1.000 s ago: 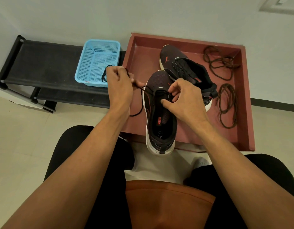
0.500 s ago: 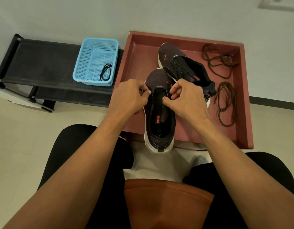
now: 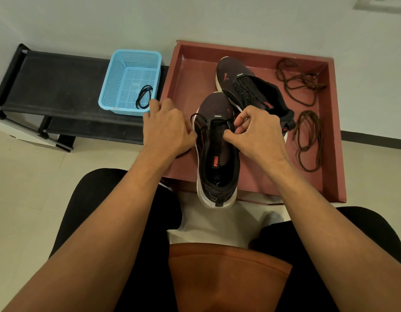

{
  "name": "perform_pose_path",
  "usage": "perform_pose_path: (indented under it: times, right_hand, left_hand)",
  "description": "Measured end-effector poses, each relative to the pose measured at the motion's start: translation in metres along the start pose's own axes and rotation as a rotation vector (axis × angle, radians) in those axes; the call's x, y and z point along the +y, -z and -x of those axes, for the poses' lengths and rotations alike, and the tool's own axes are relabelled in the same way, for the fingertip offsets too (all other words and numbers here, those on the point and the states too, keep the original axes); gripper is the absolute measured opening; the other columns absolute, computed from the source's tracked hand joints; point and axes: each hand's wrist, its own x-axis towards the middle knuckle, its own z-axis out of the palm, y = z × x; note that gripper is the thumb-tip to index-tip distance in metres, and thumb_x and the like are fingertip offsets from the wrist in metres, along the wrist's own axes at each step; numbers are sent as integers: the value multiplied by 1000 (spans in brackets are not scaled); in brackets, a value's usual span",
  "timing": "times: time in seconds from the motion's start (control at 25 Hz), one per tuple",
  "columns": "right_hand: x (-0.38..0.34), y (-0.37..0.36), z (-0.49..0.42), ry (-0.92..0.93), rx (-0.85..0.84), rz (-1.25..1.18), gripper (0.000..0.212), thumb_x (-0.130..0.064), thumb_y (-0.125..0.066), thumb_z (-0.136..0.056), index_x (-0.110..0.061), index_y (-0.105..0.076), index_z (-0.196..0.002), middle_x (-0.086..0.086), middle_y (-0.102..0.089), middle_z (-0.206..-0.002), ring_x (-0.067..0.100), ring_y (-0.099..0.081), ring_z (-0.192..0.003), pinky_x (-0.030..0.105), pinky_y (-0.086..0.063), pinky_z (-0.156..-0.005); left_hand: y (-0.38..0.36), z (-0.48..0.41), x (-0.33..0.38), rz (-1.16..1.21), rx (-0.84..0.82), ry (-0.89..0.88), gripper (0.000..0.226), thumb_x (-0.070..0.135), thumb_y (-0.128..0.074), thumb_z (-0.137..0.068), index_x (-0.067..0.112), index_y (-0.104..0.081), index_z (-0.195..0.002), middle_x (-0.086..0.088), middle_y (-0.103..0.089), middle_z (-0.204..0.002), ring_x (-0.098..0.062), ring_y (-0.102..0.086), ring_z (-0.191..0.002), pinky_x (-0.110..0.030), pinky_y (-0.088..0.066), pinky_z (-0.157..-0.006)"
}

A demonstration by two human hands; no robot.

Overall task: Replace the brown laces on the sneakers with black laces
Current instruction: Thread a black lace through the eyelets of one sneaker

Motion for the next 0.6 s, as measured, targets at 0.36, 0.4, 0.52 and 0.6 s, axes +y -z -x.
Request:
perform_pose_path:
  times: [0.36, 0.4, 0.52, 0.6]
  right_hand:
    - [-2, 1, 1, -12, 1, -4, 29, -36, -85, -75, -22, -67, -92, -11, -69, -67, 2, -68, -72, 33, -60, -82]
    - [-2, 2, 1, -23, 7, -14, 30, -35, -85, -74, -22, -65, -93, -10, -69, -67, 2, -68, -71, 33, -60, -82]
    - [-2, 3, 2, -47, 16, -34, 37, -32, -84, -75, -20, -59, -99, -9, -71, -67, 5, -69, -71, 36, -59, -82]
    - [-2, 3, 2, -45, 9, -30, 38, -31, -84, -75, -20, -58, -100, -9, -71, -68, 5, -70, -72, 37, -59, -82]
  left_hand:
    - [4, 2, 11, 220, 6, -34, 11, 38, -76, -83, 28, -78, -79, 5, -62, -90, -22, -53, -103, -33, -38, -75]
    - [5, 3, 9, 188, -32, 18, 15, 40, -75, -81, 25, -75, -80, 4, -62, -88, -22, -57, -98, -35, -40, -72]
    - [4, 5, 5, -25, -313, 114, 44, 53, -78, -79, 19, -70, -105, -7, -66, -106, -33, -65, -100, -43, -52, -81]
    - [2, 6, 4, -76, -424, 102, 55, 59, -77, -79, 19, -68, -116, -10, -66, -117, -36, -65, -110, -46, -52, -90]
